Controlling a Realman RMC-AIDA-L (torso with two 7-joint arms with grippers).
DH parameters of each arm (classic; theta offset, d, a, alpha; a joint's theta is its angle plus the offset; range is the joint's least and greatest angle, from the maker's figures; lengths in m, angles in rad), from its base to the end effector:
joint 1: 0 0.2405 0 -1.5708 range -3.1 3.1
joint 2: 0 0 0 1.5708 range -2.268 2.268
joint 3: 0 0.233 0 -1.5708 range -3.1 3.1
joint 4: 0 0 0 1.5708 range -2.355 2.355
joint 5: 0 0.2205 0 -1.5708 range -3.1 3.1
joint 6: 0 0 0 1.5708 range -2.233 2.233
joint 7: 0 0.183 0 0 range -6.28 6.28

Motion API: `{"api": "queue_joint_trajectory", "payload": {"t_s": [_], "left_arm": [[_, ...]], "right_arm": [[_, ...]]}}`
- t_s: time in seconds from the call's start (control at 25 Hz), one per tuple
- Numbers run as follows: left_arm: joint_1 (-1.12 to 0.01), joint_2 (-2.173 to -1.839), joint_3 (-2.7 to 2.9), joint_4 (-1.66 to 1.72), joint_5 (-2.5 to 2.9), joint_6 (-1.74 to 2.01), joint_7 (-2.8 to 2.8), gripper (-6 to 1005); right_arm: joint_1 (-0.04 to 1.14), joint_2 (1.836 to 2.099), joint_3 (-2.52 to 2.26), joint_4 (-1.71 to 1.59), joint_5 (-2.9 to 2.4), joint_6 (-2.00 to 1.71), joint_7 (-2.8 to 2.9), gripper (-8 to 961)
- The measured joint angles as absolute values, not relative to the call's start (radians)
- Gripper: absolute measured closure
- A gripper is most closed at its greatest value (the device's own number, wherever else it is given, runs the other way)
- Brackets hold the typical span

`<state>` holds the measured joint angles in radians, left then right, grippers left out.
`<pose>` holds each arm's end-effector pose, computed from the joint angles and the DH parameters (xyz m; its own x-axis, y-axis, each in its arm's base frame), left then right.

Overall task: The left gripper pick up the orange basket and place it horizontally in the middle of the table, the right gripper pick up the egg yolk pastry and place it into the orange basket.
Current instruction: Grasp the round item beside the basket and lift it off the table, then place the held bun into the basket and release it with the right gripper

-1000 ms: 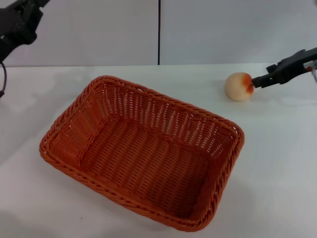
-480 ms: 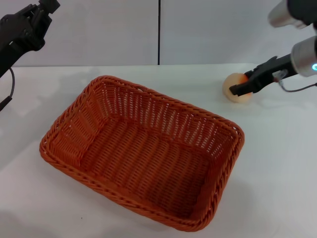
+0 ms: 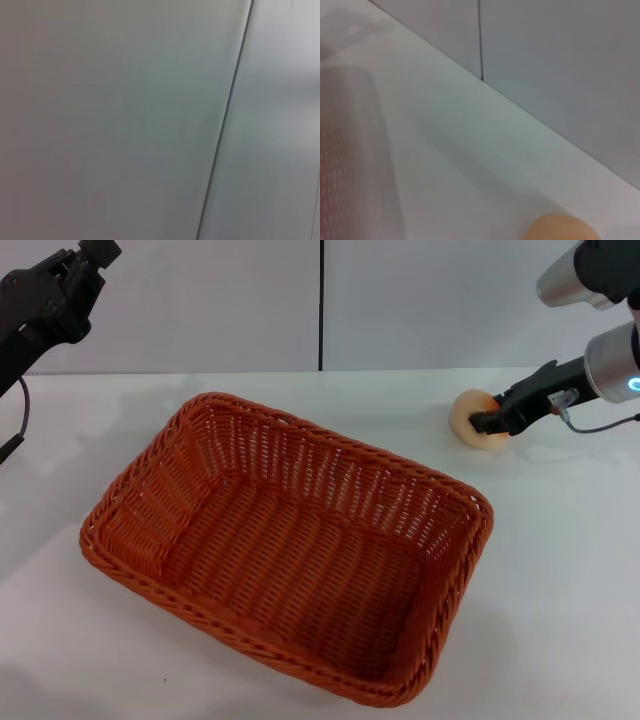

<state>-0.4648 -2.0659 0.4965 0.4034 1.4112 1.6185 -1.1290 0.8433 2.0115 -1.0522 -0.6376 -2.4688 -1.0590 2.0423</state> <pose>-0.2374 0.3551 0.0520 0.3819 -0.0061 0.9242 0.6557 -0.7029 -0.2755 0.2305 0.4432 -0.0372 0.8312 -0.5556 0.0207 -0.4826 -0.7394 -0.4694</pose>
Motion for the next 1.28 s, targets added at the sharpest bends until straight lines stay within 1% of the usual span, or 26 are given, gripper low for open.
{"api": "queue_joint_trajectory", "payload": {"t_s": [0.16,0.2,0.28,0.36,0.4,0.48,0.56,0.6,0.68,0.76,0.8,1.04,1.28], "left_arm": [[-0.465,-2.065,0.497,0.403,1.412,1.617,-1.13,1000],[-0.465,-2.065,0.497,0.403,1.414,1.617,-1.131,1000],[-0.465,-2.065,0.497,0.403,1.414,1.618,-1.131,1000],[-0.464,-2.065,0.497,0.403,1.415,1.62,-1.131,1000],[-0.461,-2.065,0.497,0.403,1.416,1.621,-1.131,1000],[-0.459,-2.065,0.497,0.403,1.416,1.621,-1.132,1000],[-0.457,-2.065,0.498,0.403,1.418,1.622,-1.132,1000],[-0.455,-2.065,0.5,0.403,1.419,1.622,-1.132,1000],[-0.454,-2.065,0.501,0.403,1.419,1.622,-1.132,1000],[-0.453,-2.065,0.502,0.403,1.419,1.623,-1.132,1000],[-0.453,-2.065,0.502,0.402,1.418,1.623,-1.132,1000],[-0.459,-2.065,0.502,0.396,1.418,1.623,-1.13,1000],[-0.461,-2.062,0.502,0.389,1.416,1.624,-1.13,1000]], "right_arm": [[0.824,2.014,-1.046,-0.67,-2.464,-1.072,2.042,595],[0.801,2.019,-1.04,-0.713,-2.459,-1.087,2.043,618],[0.788,2.022,-1.037,-0.741,-2.453,-1.094,2.046,665],[0.75,2.032,-1.028,-0.808,-2.423,-1.109,2.047,691],[0.705,2.041,-1.018,-0.885,-2.363,-1.132,2.033,704],[0.682,2.046,-1.013,-0.926,-2.321,-1.143,2.012,730],[0.63,2.059,-1.001,-1.001,-2.212,-1.168,1.941,746],[0.579,2.071,-0.985,-1.063,-2.073,-1.219,1.84,753],[0.557,2.075,-0.974,-1.084,-1.997,-1.257,1.781,769],[0.53,2.076,-0.948,-1.099,-1.862,-1.356,1.674,782],[0.519,2.074,-0.923,-1.092,-1.753,-1.477,1.597,786],[0.539,2.069,-0.932,-1.084,-1.701,-1.693,1.542,813],[0.573,2.064,-0.987,-1.057,-1.755,-1.742,1.555,861]]}}
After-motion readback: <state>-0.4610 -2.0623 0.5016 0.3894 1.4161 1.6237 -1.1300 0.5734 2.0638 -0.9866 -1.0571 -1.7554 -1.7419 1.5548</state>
